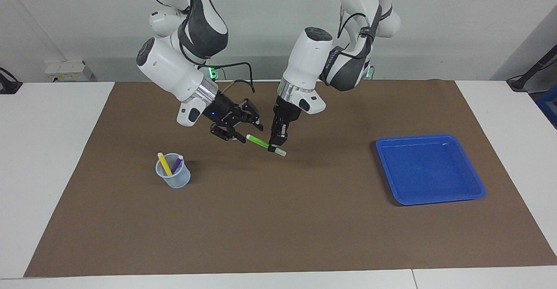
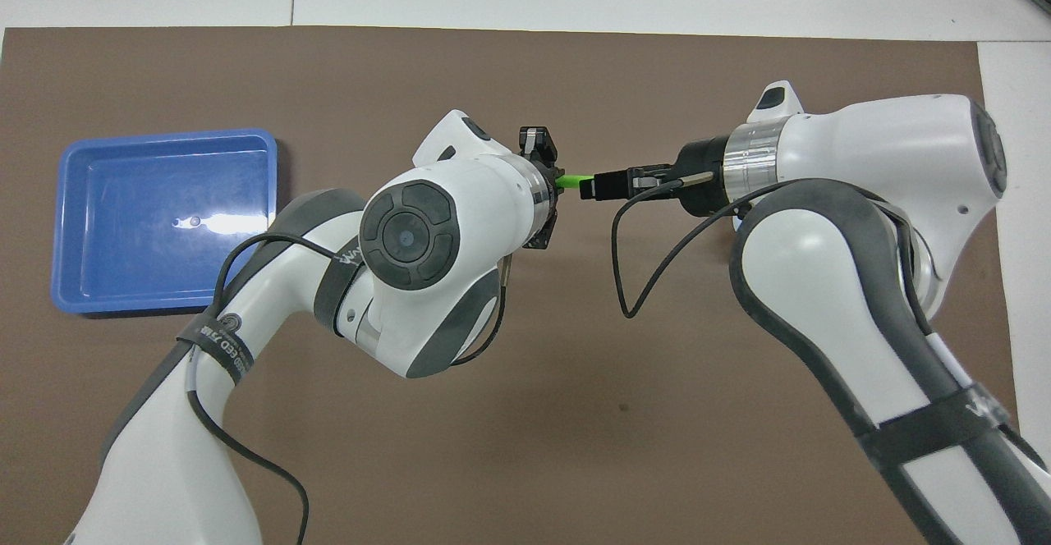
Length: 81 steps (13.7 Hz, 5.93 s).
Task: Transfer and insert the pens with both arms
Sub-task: 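Grasp the green pen's free end with the right gripper, then open the left gripper and pull the right gripper back with pen, then insert the green pen into the cup while the left gripper withdraws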
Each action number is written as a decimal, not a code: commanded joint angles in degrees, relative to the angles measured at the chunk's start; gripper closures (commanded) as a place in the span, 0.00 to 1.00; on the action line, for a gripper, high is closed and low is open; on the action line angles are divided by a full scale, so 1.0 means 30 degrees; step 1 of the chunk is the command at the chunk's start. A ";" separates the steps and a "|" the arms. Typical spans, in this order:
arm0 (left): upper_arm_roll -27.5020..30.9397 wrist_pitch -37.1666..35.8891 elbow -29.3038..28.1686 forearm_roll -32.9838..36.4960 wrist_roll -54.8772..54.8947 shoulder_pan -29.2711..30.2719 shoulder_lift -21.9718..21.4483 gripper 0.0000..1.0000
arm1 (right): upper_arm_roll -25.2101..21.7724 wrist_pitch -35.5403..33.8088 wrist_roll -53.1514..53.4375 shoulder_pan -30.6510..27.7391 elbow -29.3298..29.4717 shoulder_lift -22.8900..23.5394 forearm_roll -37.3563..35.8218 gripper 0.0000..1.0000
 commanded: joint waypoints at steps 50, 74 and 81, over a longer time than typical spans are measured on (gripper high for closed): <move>0.0785 -0.7061 0.0980 0.0960 1.8321 0.8726 -0.1310 0.00 | 0.0062 -0.7139 -0.0476 -0.5491 0.1602 -0.1698 -1.3195 1.00; 0.1224 -1.7905 0.0659 0.0611 3.4297 1.0280 -0.6699 0.00 | 0.0062 -0.2541 -0.0069 -0.5550 0.0518 0.0970 -1.4224 0.98; 0.1342 -1.8577 0.0511 -0.0094 3.4004 1.0163 -0.6936 0.00 | 0.0121 -0.1777 0.1923 -0.5403 0.0078 0.0999 -1.4108 0.43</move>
